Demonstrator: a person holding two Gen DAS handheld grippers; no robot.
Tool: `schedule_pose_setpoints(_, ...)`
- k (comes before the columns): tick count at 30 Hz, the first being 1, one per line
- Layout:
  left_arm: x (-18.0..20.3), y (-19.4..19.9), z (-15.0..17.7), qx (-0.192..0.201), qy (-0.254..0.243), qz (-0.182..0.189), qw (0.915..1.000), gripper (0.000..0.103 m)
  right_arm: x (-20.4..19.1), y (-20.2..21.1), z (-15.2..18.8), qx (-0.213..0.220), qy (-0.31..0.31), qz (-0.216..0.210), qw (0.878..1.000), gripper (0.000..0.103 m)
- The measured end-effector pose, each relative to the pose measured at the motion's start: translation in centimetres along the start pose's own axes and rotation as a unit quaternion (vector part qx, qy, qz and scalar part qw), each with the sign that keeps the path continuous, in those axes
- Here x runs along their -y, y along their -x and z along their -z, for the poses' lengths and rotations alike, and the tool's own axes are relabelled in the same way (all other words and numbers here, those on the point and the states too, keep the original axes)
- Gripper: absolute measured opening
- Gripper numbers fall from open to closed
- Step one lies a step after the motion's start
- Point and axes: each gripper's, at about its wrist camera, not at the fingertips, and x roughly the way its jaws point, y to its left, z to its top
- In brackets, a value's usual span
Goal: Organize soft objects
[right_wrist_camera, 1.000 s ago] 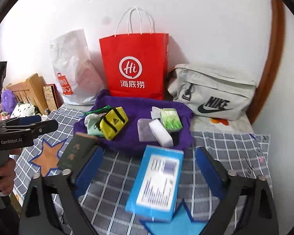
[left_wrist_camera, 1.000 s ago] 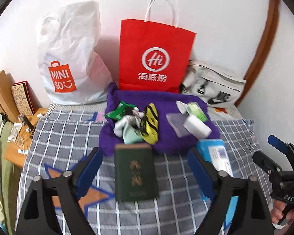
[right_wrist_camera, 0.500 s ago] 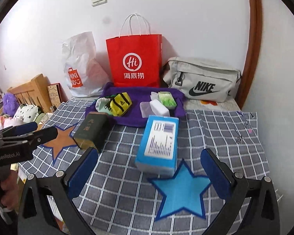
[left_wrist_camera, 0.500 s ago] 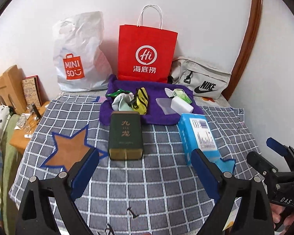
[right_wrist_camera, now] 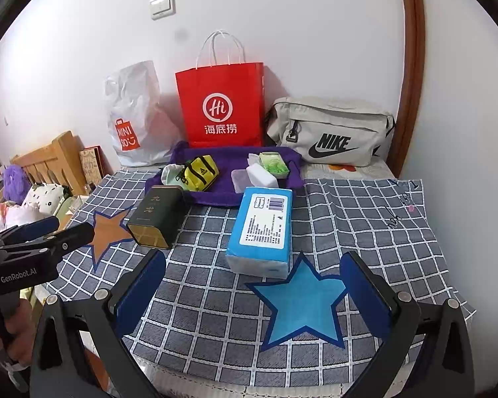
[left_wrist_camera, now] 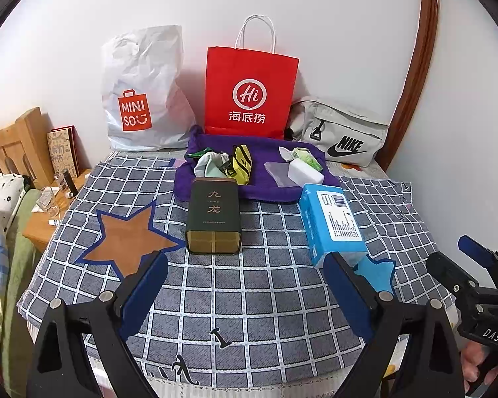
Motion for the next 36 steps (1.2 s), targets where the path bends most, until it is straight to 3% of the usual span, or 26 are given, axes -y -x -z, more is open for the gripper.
schedule_pose_setpoints(36, 0.1, 1.5, 1.2, 0.01, -0.007, -0.004, 0.9999, 0.095, -0.5, 2.0, 0.8, 0.01, 0.0, -0.004, 1.0, 0.103)
